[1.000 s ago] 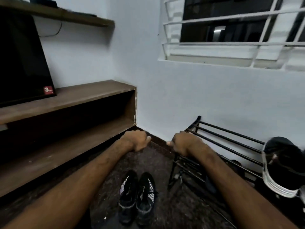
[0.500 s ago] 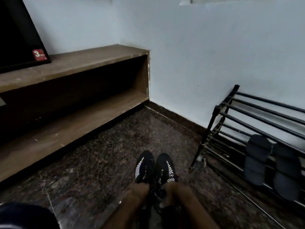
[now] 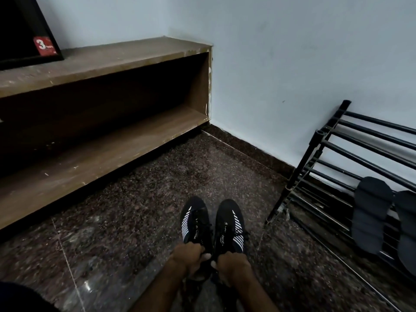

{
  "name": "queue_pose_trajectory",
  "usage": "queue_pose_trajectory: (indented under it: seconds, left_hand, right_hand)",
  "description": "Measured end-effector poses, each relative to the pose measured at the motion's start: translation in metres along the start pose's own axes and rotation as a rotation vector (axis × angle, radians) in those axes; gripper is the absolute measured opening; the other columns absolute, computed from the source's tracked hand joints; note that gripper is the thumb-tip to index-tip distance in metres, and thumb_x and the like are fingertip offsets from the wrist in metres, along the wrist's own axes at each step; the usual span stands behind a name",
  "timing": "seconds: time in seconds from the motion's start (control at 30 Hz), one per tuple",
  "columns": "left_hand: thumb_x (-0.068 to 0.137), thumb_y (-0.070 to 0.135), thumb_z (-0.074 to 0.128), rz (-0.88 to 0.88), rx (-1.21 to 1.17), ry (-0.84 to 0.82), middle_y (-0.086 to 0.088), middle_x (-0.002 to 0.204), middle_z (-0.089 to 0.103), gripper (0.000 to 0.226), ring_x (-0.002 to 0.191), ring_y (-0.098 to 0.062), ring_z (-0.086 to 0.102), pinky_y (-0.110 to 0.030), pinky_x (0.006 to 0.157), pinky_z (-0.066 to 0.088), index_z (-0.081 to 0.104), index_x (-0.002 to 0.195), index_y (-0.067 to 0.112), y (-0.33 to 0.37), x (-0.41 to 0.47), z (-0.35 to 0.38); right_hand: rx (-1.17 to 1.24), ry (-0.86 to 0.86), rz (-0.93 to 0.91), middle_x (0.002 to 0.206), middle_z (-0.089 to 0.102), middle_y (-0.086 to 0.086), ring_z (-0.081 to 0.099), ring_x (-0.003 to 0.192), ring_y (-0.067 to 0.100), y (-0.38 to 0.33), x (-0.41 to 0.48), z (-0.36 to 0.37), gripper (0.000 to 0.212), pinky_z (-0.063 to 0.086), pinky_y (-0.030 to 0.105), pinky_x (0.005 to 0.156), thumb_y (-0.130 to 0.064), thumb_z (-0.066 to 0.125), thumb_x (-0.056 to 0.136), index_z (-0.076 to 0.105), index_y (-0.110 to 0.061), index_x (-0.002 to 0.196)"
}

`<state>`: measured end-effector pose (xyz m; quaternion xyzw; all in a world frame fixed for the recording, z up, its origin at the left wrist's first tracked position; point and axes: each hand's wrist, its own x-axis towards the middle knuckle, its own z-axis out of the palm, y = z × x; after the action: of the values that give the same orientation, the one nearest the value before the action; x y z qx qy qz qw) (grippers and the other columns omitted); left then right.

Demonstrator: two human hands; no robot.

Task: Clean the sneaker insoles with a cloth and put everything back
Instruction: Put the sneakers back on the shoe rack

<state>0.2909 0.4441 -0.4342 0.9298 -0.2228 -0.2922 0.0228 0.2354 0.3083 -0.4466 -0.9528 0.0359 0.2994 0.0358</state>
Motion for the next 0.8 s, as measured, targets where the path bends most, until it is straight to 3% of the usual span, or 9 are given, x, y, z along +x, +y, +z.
queue_pose_trajectory:
  seconds: [0.1, 0.2, 0.37, 0.53, 0.8]
  left_hand:
    - [0.094, 0.062, 0.049, -0.002, 0.004, -0.03, -0.012, 0.128, 0.062, 0.053, 0.121, -0.031, 0.057, -0.036, 0.096, 0.044, 0.062, 0.124, 0.02, -0.004, 0.004, 0.004]
    - [0.085, 0.047, 0.07, -0.005, 0.056, -0.063, -0.01, 0.138, 0.055, 0.06, 0.127, -0.029, 0.052, -0.036, 0.102, 0.041, 0.053, 0.136, 0.021, -0.002, 0.007, 0.01]
    - [0.077, 0.033, 0.082, -0.049, 0.014, -0.029, -0.012, 0.131, 0.061, 0.057, 0.122, -0.03, 0.058, -0.036, 0.097, 0.046, 0.061, 0.126, 0.014, 0.003, 0.011, 0.006]
    - [0.082, 0.028, 0.075, -0.051, 0.056, 0.075, -0.014, 0.123, 0.066, 0.042, 0.116, -0.031, 0.063, -0.037, 0.091, 0.05, 0.066, 0.119, 0.011, 0.006, 0.002, -0.006]
    - [0.094, 0.026, 0.058, -0.071, 0.111, 0.364, -0.011, 0.12, 0.067, 0.026, 0.113, -0.032, 0.063, -0.038, 0.09, 0.048, 0.065, 0.116, 0.014, 0.012, -0.07, -0.061]
  right_hand:
    - [-0.066, 0.004, -0.033, 0.132, 0.058, 0.017, 0.056, 0.122, 0.033, -0.001, -0.008, -0.002, 0.06, 0.04, 0.041, 0.1, -0.057, 0.035, 0.1, 0.057, -0.009, 0.129]
    - [-0.036, 0.011, -0.048, 0.133, 0.058, 0.015, 0.056, 0.122, 0.034, -0.001, -0.011, 0.002, 0.04, 0.043, 0.041, 0.1, -0.033, 0.052, 0.098, 0.056, -0.008, 0.129]
    - [-0.001, 0.156, -0.008, 0.125, 0.063, 0.014, 0.063, 0.113, 0.034, -0.006, -0.016, 0.006, 0.03, 0.05, 0.039, 0.09, -0.012, 0.043, 0.098, 0.064, -0.005, 0.118]
    - [0.038, 0.21, -0.005, 0.123, 0.063, 0.013, 0.063, 0.113, 0.033, -0.012, -0.027, -0.005, 0.028, 0.05, 0.039, 0.089, -0.019, 0.048, 0.096, 0.064, -0.006, 0.115]
    - [0.046, 0.343, 0.001, 0.123, 0.063, 0.015, 0.062, 0.112, 0.036, -0.032, -0.078, -0.077, 0.029, 0.05, 0.04, 0.088, -0.01, 0.043, 0.097, 0.064, -0.005, 0.117]
